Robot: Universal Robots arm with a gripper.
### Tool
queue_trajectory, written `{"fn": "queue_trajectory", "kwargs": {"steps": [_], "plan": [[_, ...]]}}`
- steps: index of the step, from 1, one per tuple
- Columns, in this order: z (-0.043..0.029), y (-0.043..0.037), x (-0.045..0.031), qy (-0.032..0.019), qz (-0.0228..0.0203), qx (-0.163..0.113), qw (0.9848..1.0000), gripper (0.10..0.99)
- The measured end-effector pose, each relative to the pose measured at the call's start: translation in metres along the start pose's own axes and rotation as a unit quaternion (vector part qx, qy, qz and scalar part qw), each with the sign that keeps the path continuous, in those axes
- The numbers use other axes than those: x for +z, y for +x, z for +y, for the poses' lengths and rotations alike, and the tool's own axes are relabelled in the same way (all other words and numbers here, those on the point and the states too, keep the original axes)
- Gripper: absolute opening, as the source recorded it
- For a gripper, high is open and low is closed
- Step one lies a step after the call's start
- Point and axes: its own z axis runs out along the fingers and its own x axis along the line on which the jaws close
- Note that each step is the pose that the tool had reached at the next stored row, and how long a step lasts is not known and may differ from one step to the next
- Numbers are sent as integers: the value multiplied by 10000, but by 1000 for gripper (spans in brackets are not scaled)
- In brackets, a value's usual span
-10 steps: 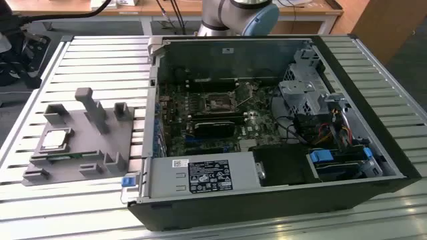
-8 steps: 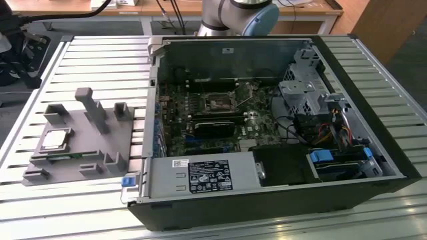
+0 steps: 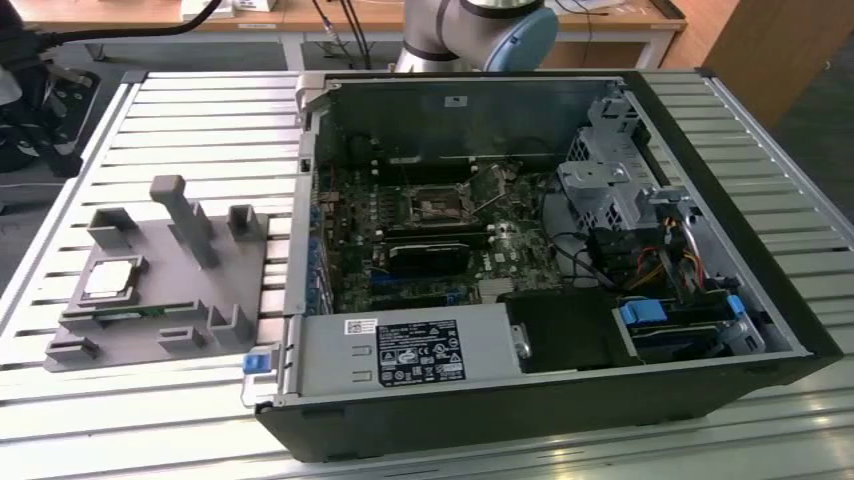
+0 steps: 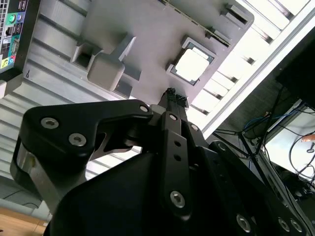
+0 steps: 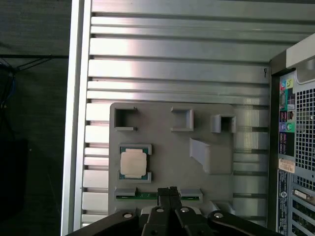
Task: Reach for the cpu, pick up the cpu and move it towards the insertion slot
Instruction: 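Pick up the cpu and move it towards the insertion slot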
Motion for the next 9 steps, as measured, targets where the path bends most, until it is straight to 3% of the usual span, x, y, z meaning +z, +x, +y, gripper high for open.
{"fn": "queue_trajectory", "kwargs": {"steps": [4, 9], "plan": [[1, 52, 2, 0, -1, 0, 10000, 106], [4, 222, 5, -1, -2, 0, 10000, 106]]}}
